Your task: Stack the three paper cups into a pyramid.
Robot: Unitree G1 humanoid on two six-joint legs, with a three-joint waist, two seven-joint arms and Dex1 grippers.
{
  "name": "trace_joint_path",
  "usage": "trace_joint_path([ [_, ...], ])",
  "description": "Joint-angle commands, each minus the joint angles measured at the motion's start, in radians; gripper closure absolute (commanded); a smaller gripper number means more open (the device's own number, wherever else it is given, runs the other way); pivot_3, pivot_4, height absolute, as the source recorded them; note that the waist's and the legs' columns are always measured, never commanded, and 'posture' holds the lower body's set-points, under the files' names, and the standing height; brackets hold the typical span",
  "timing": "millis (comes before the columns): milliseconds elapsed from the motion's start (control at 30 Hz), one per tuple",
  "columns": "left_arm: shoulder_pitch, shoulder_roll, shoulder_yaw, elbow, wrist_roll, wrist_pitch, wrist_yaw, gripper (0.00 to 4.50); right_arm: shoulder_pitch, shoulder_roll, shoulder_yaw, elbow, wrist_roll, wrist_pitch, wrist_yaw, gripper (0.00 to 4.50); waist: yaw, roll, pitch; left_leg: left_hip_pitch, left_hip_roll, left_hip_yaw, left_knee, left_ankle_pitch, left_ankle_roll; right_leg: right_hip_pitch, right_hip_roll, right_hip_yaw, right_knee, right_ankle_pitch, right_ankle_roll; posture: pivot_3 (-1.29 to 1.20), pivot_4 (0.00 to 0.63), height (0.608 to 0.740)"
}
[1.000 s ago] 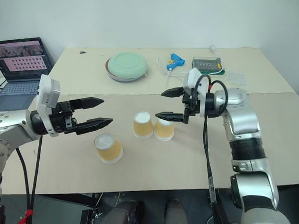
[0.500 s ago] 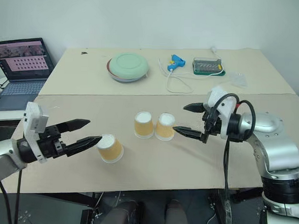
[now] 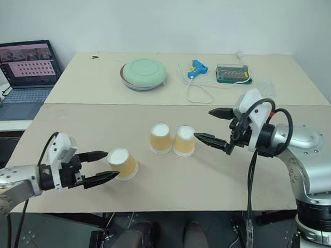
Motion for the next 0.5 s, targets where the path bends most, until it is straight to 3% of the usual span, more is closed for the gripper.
trace_joint_path([
  [33, -0.031, -0.015, -0.036, 0.021, 0.045, -0.049, -0.018, 0.0, 0.008, -0.026, -0.052, -0.051, 0.035, 0.011, -0.017, 0.04, -0.001, 0.0, 0.0, 0.0, 0.0, 0.0, 0.0, 0.0, 0.0, 0.0, 0.0, 0.0, 0.0, 0.0, 0.0, 0.0, 0.15, 0.74],
  [233, -0.084, -0.057, -0.097, 0.077, 0.094, -0.079, -0.034, 0.0, 0.091, -0.074, -0.061, -0.078, 0.099, -0.011, 0.075, 0.04, -0.002, 0.0, 0.0, -0.001, 0.0, 0.0, 0.0, 0.0, 0.0, 0.0, 0.0, 0.0, 0.0, 0.0, -0.001, 0.0, 0.15, 0.74],
  [500, -0.103, -0.072, -0.111, 0.101, 0.127, -0.097, -0.048, 0.0, 0.08, -0.105, -0.032, -0.016, 0.083, -0.042, 0.124, 0.04, -0.003, 0.0, 0.0, 0.0, 0.001, 0.0, 0.0, 0.0, 0.0, 0.001, -0.002, 0.0, 0.0, -0.001, 0.002, 0.0, 0.15, 0.74],
])
